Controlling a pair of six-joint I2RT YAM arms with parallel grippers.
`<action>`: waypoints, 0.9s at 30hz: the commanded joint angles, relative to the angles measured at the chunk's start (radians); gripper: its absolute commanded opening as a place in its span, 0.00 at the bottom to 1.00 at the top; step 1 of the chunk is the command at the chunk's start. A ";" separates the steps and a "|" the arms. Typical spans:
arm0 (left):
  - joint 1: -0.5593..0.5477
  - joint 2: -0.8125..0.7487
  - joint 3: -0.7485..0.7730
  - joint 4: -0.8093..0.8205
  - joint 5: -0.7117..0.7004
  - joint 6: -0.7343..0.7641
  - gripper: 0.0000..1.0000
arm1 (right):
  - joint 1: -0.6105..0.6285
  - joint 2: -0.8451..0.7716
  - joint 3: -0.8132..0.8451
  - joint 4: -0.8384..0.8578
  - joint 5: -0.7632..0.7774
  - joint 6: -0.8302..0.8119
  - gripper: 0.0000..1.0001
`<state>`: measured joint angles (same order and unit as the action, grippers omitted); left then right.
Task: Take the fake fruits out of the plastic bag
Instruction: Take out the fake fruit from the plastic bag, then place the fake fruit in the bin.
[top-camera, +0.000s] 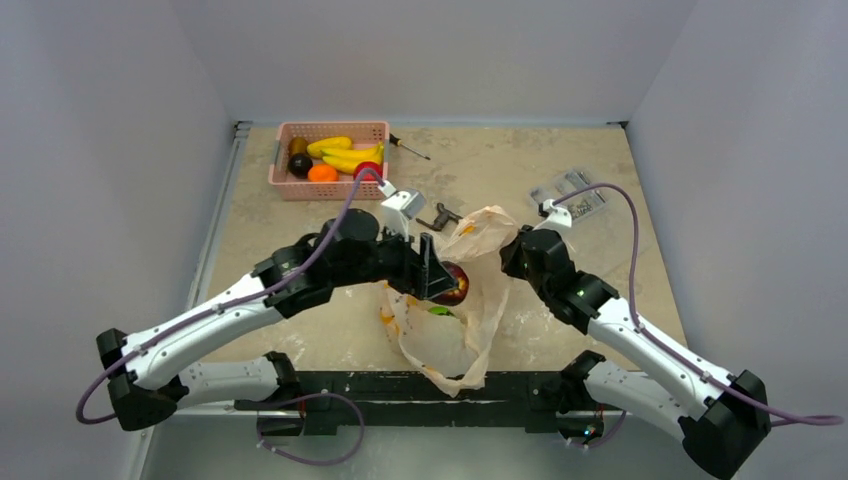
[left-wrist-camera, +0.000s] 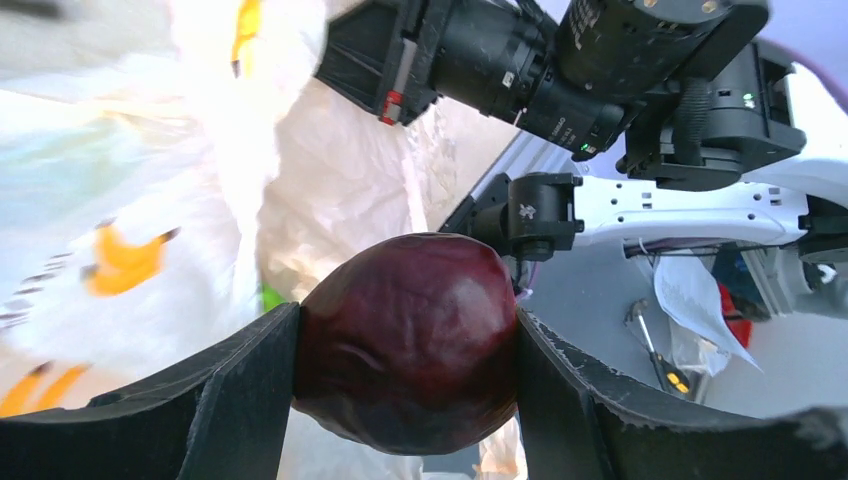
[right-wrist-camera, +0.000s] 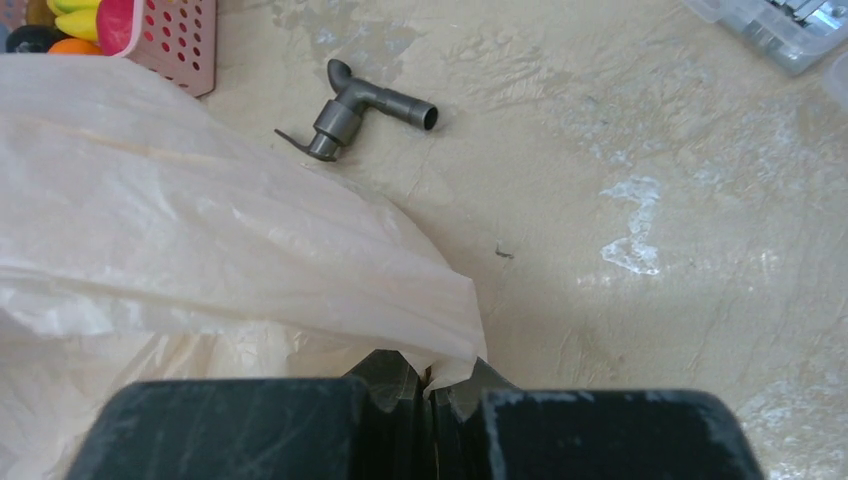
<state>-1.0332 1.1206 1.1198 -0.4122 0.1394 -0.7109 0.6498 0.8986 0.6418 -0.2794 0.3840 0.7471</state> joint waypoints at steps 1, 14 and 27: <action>0.070 -0.111 0.081 -0.159 -0.028 0.094 0.23 | 0.003 -0.002 0.052 0.004 0.083 -0.064 0.00; 0.320 -0.184 0.116 -0.369 -0.588 0.311 0.25 | 0.004 0.035 0.043 0.059 0.077 -0.116 0.00; 0.559 0.171 -0.118 0.276 -0.842 0.457 0.21 | 0.002 0.136 0.017 0.163 0.036 -0.146 0.00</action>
<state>-0.5762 1.1618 0.9524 -0.4225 -0.7147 -0.2977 0.6498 1.0168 0.6613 -0.1940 0.4282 0.6231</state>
